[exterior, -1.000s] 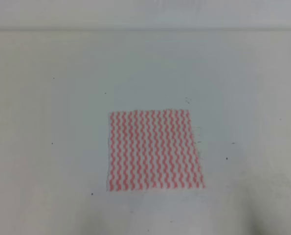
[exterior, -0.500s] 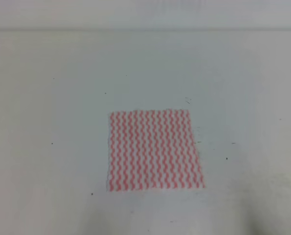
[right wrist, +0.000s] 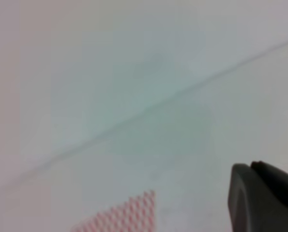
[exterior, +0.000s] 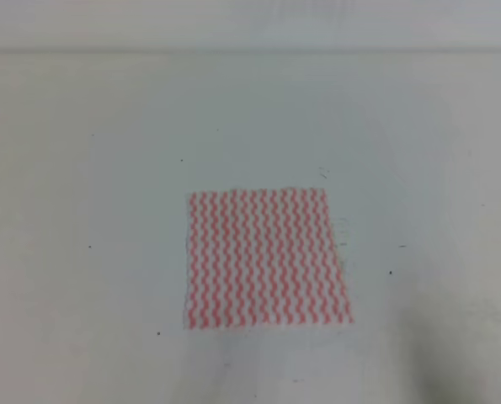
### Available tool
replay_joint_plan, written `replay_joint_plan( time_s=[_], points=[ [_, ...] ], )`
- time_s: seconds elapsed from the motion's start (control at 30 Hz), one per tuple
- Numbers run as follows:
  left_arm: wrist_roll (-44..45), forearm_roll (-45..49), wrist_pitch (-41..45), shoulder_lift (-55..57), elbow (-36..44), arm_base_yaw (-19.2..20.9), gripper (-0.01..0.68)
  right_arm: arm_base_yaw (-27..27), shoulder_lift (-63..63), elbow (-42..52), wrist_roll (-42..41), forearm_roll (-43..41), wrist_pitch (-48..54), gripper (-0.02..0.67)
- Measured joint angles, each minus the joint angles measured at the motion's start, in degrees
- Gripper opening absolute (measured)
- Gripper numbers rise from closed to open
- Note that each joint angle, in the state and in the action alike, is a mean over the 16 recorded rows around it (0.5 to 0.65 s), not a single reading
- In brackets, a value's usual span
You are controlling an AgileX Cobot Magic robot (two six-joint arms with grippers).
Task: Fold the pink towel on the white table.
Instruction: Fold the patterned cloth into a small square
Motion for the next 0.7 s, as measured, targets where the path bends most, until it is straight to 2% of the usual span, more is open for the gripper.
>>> replay_joint_plan(
  time_s=[0.3,0.53,0.7],
  points=[
    [-1.76,-4.16,-2.02,0.03,-0.01,0.00,0.000,0.00,-0.07,-0.02,-0.39,14.89,-6.28,-0.019],
    [-1.36,-4.61,-0.60,2.02,-1.67,0.00,0.000,0.00,2.19,-1.71,-0.94,16.74,-4.11,-0.019],
    [0.92,-4.94,3.31,7.71,-6.27,0.00,0.000,0.00,8.07,-5.92,-1.38,14.55,0.34,-0.019]
  ],
)
